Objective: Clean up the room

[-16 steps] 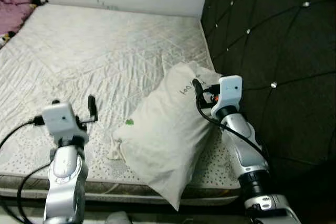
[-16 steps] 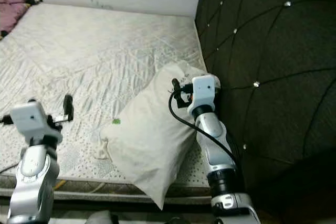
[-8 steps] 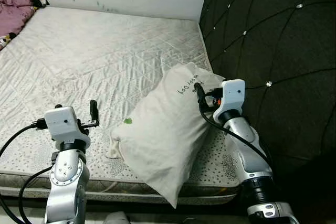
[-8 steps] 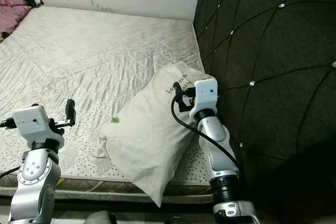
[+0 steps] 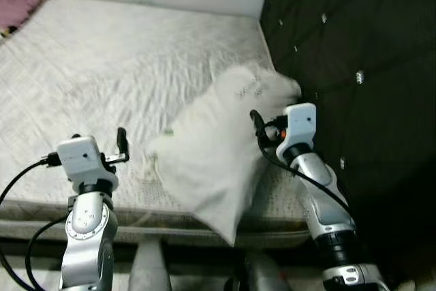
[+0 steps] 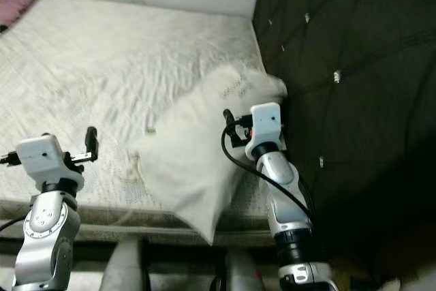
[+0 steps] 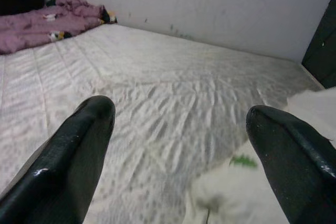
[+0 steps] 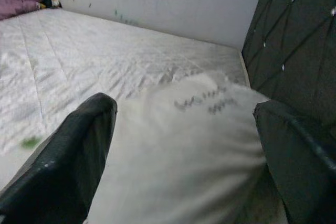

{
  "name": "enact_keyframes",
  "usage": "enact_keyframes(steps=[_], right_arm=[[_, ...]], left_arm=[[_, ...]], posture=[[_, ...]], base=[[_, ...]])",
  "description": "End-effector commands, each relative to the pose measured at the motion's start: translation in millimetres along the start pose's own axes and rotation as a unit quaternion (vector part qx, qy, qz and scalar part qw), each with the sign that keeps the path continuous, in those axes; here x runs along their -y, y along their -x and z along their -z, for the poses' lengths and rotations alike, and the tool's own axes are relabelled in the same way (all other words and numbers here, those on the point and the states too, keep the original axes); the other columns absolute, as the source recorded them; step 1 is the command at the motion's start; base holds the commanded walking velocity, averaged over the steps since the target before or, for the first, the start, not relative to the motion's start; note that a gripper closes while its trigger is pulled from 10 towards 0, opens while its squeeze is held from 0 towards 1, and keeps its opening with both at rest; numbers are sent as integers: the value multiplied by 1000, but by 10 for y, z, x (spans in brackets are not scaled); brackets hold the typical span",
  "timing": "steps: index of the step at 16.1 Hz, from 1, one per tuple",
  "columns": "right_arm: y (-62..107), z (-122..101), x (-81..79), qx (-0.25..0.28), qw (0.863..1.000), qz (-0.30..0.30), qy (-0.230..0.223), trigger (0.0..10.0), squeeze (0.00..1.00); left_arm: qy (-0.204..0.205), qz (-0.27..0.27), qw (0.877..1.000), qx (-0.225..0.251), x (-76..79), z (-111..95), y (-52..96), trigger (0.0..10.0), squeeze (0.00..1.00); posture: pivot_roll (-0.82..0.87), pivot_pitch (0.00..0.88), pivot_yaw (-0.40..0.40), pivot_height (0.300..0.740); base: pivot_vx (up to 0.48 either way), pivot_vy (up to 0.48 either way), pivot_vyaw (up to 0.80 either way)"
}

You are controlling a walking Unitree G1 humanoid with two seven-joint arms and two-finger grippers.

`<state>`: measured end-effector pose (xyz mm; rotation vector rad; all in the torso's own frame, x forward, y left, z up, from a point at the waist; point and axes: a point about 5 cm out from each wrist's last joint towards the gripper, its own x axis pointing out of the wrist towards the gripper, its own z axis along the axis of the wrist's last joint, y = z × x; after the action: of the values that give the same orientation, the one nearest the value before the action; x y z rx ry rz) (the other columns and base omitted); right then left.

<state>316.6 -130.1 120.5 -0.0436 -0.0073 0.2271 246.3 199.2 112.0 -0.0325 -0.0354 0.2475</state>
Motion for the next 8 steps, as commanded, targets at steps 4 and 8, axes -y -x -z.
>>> enact_keyframes(steps=[4, 8], right_arm=[[-5, -30, -11, 2, 1000, -22, 12, 10000, 0], [2, -4, -44, -5, 999, -39, 20, 10000, 0]], left_arm=[[8, -31, 1000, 1, -66, -34, -27, 10000, 0], [15, -59, 998, -1, -143, -27, -30, 10000, 0]], posture=[[52, 2, -86, 610], [54, 1, -96, 610]], base=[[0, 0, 0], [0, 0, 0]])
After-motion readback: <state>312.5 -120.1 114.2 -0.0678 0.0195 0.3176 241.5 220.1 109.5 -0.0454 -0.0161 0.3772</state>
